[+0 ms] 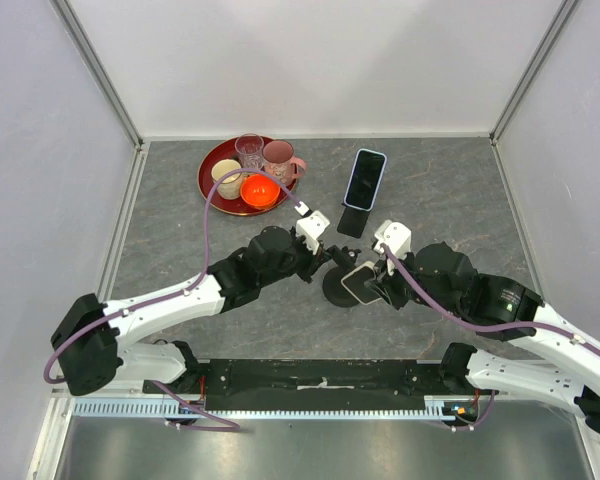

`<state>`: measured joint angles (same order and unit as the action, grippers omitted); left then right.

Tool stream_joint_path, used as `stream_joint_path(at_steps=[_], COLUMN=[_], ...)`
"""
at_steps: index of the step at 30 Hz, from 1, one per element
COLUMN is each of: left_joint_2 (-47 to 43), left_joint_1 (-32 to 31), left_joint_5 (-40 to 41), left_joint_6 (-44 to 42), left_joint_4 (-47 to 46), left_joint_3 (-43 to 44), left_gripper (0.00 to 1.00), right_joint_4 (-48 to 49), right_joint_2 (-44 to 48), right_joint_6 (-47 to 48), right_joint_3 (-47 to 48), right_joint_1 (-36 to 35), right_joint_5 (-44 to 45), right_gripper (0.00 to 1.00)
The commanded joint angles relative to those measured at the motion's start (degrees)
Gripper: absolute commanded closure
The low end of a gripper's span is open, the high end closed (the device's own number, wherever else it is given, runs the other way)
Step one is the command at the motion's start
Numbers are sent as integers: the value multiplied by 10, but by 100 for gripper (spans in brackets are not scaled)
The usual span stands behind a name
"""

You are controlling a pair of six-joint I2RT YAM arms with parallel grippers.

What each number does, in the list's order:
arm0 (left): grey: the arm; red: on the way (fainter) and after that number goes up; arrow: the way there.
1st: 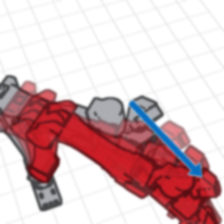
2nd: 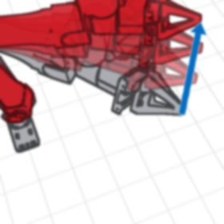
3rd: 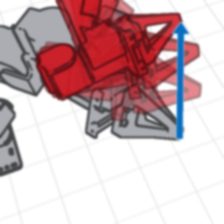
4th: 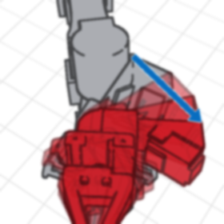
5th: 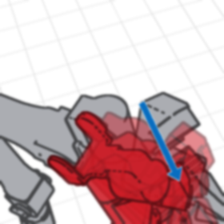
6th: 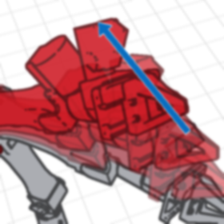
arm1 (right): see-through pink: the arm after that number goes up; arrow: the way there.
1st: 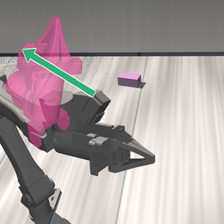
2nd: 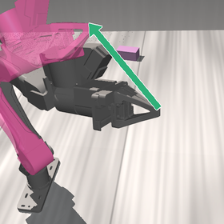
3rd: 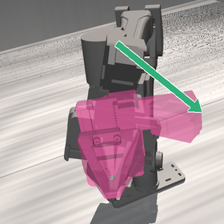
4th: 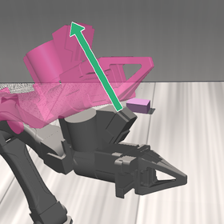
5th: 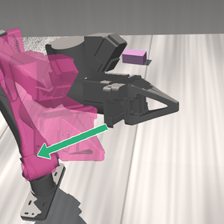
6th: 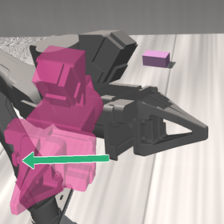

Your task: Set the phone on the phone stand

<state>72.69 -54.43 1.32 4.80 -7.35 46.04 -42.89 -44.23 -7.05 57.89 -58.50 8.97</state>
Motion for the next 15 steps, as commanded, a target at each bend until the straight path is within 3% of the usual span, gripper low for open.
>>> stream_joint_path(at_steps=[1, 5, 10, 15], left_joint_2=[-65, -73, -78, -88], left_joint_1=[-3, -2, -2, -1], left_joint_5=[-53, -90, -107, -107], left_joint_6=[-26, -43, -40, -47], left_joint_4=[-1, 58, 34, 15], left_joint_3=[-2, 15, -9, -27], left_gripper=[98, 98, 98, 98], right_joint_4=[40, 85, 181, 205], right_joint_2=[0, -17, -55, -119], right_joint_6=[67, 97, 147, 202], right_joint_3=[24, 10, -2, 20], right_joint_1=[0, 0, -2, -1], right_joint_5=[-83, -161, -243, -261], right_gripper=[100, 100, 100, 100])
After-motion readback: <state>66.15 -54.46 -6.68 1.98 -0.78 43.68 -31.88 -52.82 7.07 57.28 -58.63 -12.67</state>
